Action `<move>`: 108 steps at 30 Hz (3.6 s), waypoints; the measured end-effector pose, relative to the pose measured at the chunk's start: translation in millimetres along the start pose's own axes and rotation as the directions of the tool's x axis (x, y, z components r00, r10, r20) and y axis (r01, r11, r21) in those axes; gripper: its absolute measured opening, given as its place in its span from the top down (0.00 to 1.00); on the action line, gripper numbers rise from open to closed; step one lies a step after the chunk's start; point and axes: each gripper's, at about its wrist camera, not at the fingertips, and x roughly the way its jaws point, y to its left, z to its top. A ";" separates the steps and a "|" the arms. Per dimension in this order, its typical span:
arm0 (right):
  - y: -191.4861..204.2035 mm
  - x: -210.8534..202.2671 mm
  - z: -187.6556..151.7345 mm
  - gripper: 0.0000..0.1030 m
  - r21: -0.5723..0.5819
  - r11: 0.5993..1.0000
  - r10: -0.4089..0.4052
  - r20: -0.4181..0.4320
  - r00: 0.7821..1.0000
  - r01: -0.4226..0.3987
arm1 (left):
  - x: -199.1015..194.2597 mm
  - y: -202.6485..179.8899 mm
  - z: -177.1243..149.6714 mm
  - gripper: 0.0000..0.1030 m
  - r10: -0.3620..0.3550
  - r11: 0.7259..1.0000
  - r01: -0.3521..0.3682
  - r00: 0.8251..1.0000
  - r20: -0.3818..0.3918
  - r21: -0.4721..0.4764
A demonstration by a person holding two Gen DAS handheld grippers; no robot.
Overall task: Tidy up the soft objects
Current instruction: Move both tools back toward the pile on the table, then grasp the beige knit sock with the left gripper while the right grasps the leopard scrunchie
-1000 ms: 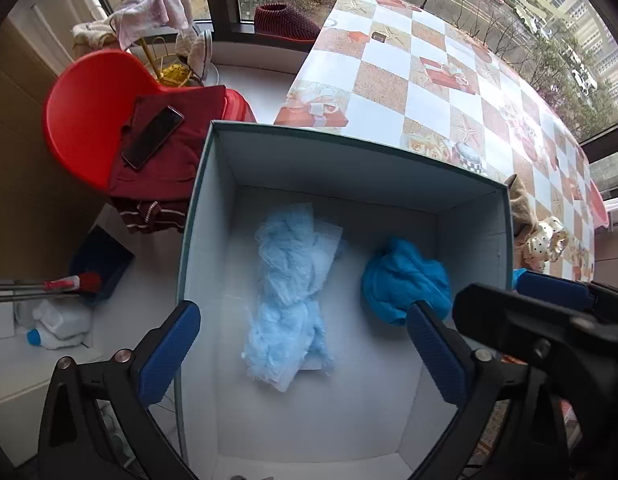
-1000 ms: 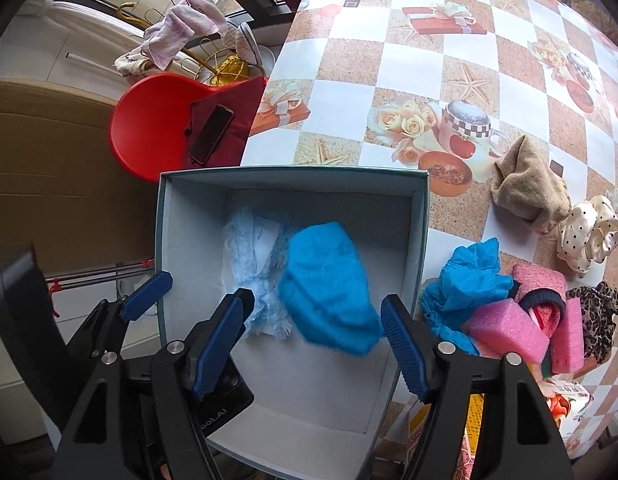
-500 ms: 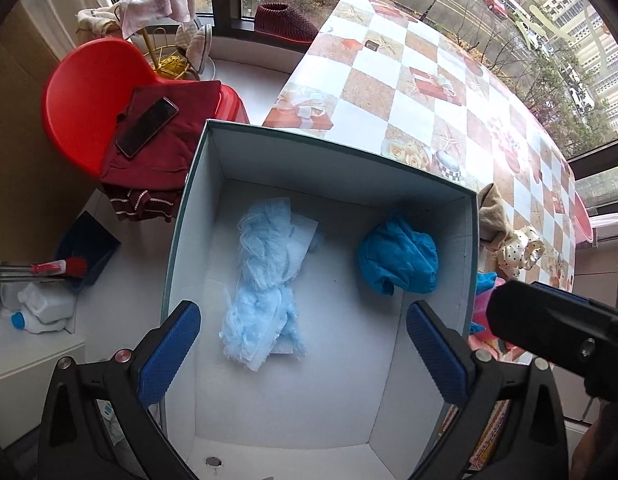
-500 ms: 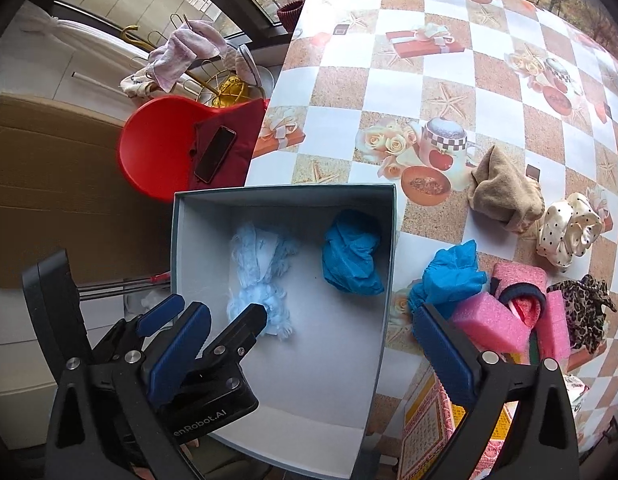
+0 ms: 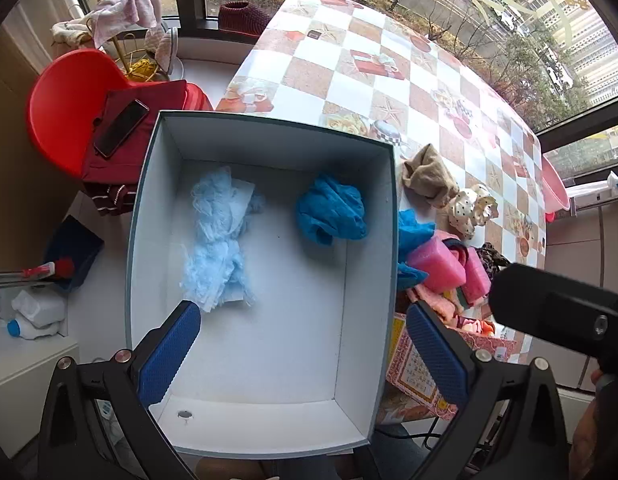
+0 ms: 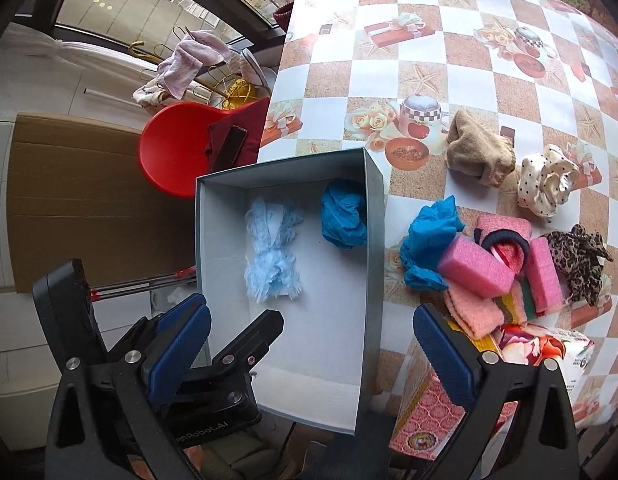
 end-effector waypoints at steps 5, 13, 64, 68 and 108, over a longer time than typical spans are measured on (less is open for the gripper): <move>-21.8 -20.5 -22.6 0.01 0.039 0.999 0.028 0.006 1.000 -0.029 | -0.3 -25.2 -9.6 0.00 -0.022 0.999 0.024 0.999 -0.041 0.036; -81.7 -58.0 -54.8 0.01 0.157 0.987 0.035 0.053 0.998 -0.043 | 1.0 -70.2 -5.7 0.00 -0.023 0.992 0.031 0.998 -0.061 0.124; -313.0 42.6 1.8 0.01 0.536 0.827 -0.171 -0.051 0.984 0.172 | 212.9 -178.1 112.4 0.00 0.213 0.974 -0.183 0.941 -0.263 0.132; -302.2 50.4 7.7 0.00 0.463 0.849 -0.233 -0.106 0.967 0.255 | 223.6 -175.8 108.2 0.00 0.218 0.974 -0.188 0.934 -0.284 0.128; -307.8 -21.6 -53.2 0.70 0.464 0.872 -0.215 0.076 0.974 0.157 | 131.4 -230.6 103.4 0.68 0.096 0.926 -0.066 0.993 -0.062 0.372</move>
